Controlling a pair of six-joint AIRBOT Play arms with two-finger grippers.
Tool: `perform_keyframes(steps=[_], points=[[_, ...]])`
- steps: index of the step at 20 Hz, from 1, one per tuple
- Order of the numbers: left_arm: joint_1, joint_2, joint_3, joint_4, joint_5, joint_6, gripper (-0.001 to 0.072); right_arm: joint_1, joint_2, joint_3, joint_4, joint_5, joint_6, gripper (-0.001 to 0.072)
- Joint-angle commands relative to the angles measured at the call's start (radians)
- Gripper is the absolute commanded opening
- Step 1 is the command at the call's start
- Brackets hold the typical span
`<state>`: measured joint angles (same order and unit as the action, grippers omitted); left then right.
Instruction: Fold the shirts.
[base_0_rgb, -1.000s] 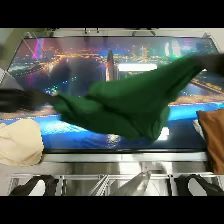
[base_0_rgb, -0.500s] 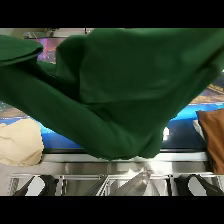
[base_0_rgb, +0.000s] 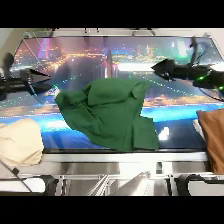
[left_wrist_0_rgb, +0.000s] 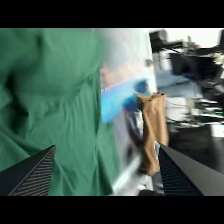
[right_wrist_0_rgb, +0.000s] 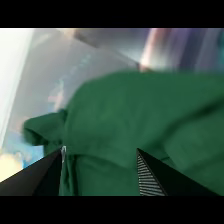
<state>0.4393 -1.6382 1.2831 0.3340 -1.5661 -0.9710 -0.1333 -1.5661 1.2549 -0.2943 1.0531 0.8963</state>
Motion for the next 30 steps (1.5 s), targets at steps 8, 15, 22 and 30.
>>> perform_keyframes(steps=[8,15,22,30], points=[[-0.157,0.01,-0.282,0.277,-0.048,-0.138,0.0697,-0.138,-0.115,-0.002,-0.44,0.247,0.151,0.0508],[-0.28,0.229,-0.556,0.475,0.243,-0.254,0.0698,-0.037,-0.131,0.001,-0.365,0.161,0.148,0.0509],[-0.222,0.233,-0.56,0.618,0.415,-0.34,0.0698,0.133,-0.274,0.092,-0.295,-0.006,0.199,0.0508],[-0.214,0.195,-0.537,0.572,0.726,-0.338,0.0696,0.154,-0.442,0.24,-0.135,-0.036,0.285,0.0506]])
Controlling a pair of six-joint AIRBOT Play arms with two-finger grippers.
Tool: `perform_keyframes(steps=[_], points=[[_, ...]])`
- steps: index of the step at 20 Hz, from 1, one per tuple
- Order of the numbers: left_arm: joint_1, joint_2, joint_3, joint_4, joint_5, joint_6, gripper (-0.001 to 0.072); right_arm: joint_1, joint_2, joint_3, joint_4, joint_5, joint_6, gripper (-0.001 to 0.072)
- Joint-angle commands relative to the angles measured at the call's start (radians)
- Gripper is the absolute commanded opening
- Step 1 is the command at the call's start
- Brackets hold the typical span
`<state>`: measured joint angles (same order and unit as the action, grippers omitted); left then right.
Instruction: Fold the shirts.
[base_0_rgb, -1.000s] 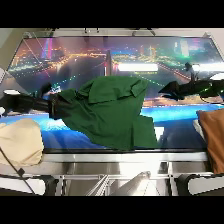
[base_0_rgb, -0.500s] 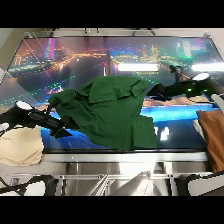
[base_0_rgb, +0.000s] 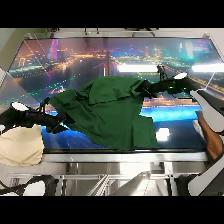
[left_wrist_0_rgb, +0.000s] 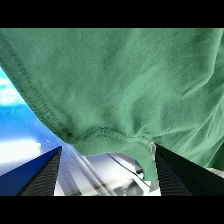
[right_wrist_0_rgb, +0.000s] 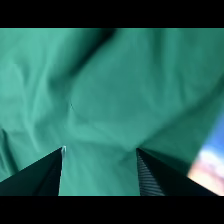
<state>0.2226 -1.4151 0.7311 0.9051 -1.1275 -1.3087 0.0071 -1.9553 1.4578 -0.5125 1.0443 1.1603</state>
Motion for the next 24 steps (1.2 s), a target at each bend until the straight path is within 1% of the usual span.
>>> perform_keyframes(steps=[1,2,3,4,5,6,8,10,13,14,15,17,18,21,24], points=[[0.002,-0.061,0.035,0.0,0.27,0.0,0.0695,0.022,-0.071,0.04,0.111,-0.044,0.021,0.0505],[0.002,-0.1,0.066,0.0,0.234,0.001,0.0583,0.029,-0.085,0.042,0.134,-0.05,0.017,0.0503],[0.002,-0.146,0.108,0.0,0.188,0.023,0.0337,0.034,-0.1,0.048,0.158,-0.053,0.018,0.041],[0.002,-0.182,0.15,0.0,0.135,0.051,0.0137,0.034,-0.107,0.054,0.178,-0.053,0.016,0.0229],[0.002,-0.211,0.192,0.0,0.083,0.074,0.0012,0.032,-0.107,0.054,0.198,-0.064,0.014,0.0144],[0.002,-0.232,0.233,0.001,0.046,0.077,0.0011,0.027,-0.106,0.06,0.211,-0.069,0.014,0.0026],[0.002,-0.242,0.308,0.016,0.017,0.077,0.0012,0.007,-0.08,0.066,0.212,-0.064,0.014,0.0022],[0.008,-0.242,0.407,0.083,-0.013,0.077,0.0012,-0.032,-0.023,0.066,0.168,-0.029,0.021,0.0021],[0.001,-0.243,0.582,0.245,-0.056,0.078,0.002,-0.108,0.089,0.058,0.012,0.113,0.086,0.0021],[-0.007,-0.25,0.646,0.28,-0.06,0.085,0.0022,-0.128,0.13,0.04,-0.049,0.154,0.113,0.0022],[-0.013,-0.266,0.709,0.284,-0.08,0.112,0.0022,-0.145,0.175,0.009,-0.114,0.188,0.143,0.0021],[-0.025,-0.333,0.847,0.279,-0.134,0.129,0.0023,-0.166,0.27,-0.101,-0.216,0.229,0.187,0.0022],[-0.027,-0.374,0.907,0.278,-0.158,0.131,0.0023,-0.167,0.327,-0.189,-0.234,0.228,0.195,0.0022],[-0.059,-0.512,1.083,0.272,-0.26,0.177,0.0022,-0.144,0.486,-0.48,-0.201,0.196,0.193,0.0022],[-0.085,-0.624,1.219,0.271,-0.333,0.182,0.0023,-0.084,0.61,-0.722,-0.135,0.077,0.17,0.0023]])
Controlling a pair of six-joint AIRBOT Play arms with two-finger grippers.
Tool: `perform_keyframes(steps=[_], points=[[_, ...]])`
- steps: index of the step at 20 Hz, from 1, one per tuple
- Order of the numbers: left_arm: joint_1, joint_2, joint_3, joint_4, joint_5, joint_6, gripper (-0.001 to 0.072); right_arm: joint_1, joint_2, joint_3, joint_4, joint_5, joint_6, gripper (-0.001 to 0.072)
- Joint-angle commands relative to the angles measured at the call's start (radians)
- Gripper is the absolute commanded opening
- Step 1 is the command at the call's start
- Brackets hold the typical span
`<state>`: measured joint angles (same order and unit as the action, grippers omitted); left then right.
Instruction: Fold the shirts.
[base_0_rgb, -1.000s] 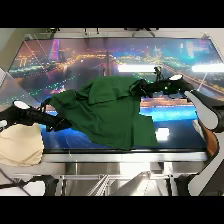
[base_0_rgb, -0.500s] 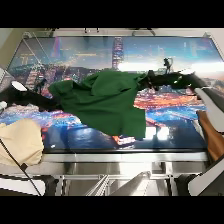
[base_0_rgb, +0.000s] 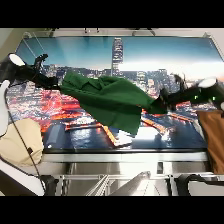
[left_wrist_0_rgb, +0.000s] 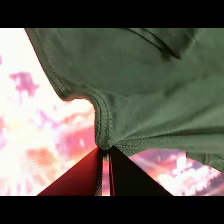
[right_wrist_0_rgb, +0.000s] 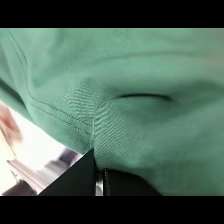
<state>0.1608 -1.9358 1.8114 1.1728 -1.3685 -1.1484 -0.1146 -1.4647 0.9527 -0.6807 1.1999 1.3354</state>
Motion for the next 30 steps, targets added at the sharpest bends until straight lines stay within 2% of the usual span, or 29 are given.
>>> perform_keyframes(steps=[1,4,5,6,7,10,13,15,19,23,27,28,30], points=[[-0.028,-0.136,0.179,0.002,-0.127,0.021,0.0022,0.056,0.137,-0.255,0.051,-0.122,-0.026,0.0024],[-0.038,-0.169,0.243,0.002,-0.192,-0.047,0.0028,0.063,0.143,-0.25,0.074,-0.139,-0.055,0.0035],[-0.038,-0.152,0.233,0.003,-0.203,-0.068,0.0278,0.047,0.144,-0.224,0.072,-0.116,-0.08,0.0177],[-0.037,-0.134,0.22,0.003,-0.222,-0.087,0.0477,0.022,0.145,-0.184,0.072,-0.077,-0.106,0.0473],[-0.031,-0.107,0.203,0.003,-0.256,-0.096,0.072,-0.004,0.145,-0.139,0.072,-0.042,-0.117,0.0581],[-0.031,-0.011,0.083,-0.029,-0.334,-0.155,0.0707,-0.106,0.144,-0.009,0.036,0.002,-0.129,0.0581],[-0.057,0.117,-0.177,-0.292,-0.332,-0.127,0.0706,-0.19,0.139,0.014,-0.041,0.005,-0.129,0.0582],[-0.099,0.189,-0.361,-0.329,-0.295,-0.109,0.0706,-0.202,0.119,0.002,-0.12,0.005,-0.128,0.0581],[-0.202,0.247,-0.647,-0.338,-0.119,-0.111,0.0706,-0.168,0.049,-0.025,-0.127,0.005,-0.132,0.0582],[-0.324,0.188,-0.67,-0.338,0.047,-0.147,0.0697,-0.065,-0.008,-0.025,-0.127,-0.026,-0.136,0.0582],[-0.43,0.061,-0.52,-0.337,0.054,-0.196,0.0696,0.066,-0.057,-0.025,-0.12,-0.034,-0.137,0.0581],[-0.451,0.029,-0.472,-0.338,0.052,-0.206,0.0593,0.093,-0.058,-0.025,-0.12,-0.035,-0.137,0.0581],[-0.488,-0.026,-0.386,-0.337,0.042,-0.207,0.0281,0.128,-0.057,-0.025,-0.12,-0.045,-0.137,0.0582]])
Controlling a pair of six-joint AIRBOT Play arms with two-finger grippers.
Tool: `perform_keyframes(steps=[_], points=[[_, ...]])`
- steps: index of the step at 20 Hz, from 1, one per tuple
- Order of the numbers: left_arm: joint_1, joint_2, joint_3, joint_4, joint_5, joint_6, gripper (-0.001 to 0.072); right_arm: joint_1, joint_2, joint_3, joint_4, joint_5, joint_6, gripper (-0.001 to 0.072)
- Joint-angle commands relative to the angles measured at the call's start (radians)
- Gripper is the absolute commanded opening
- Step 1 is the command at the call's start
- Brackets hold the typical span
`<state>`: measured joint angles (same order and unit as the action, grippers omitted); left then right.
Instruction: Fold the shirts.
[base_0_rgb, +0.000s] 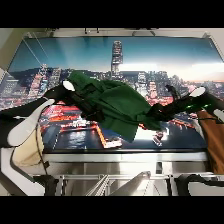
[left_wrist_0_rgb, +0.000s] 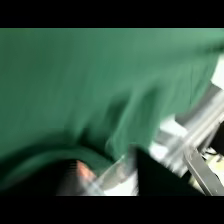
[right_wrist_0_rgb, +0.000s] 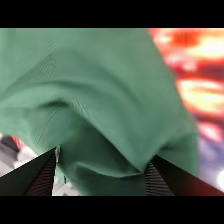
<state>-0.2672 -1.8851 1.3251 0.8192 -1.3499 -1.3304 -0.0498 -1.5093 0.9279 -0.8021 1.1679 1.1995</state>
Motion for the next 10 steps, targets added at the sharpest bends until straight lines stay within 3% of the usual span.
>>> perform_keyframes(steps=[1,2,3,4,8,10], points=[[-0.076,-0.101,0.134,0.018,0.002,-0.024,0.0115,0.064,-0.013,0.0,0.002,-0.012,0.0,0.0581],[-0.089,-0.124,0.165,0.02,-0.037,-0.013,0.0018,0.063,-0.012,0.0,0.003,-0.012,0.0,0.0569],[-0.097,-0.137,0.182,0.023,-0.075,-0.006,0.002,0.058,-0.012,0.0,0.004,-0.011,-0.001,0.0381],[-0.097,-0.139,0.19,0.027,-0.108,0.01,0.0021,0.05,-0.012,0.002,0.001,-0.01,-0.001,0.0045],[-0.011,-0.033,0.108,0.027,-0.2,0.033,0.0021,-0.047,0.0,0.013,0.033,0.023,-0.005,0.0024],[0.072,0.074,0.019,0.027,-0.208,0.05,0.0021,-0.123,0.033,0.014,0.108,0.069,-0.054,0.0023]])
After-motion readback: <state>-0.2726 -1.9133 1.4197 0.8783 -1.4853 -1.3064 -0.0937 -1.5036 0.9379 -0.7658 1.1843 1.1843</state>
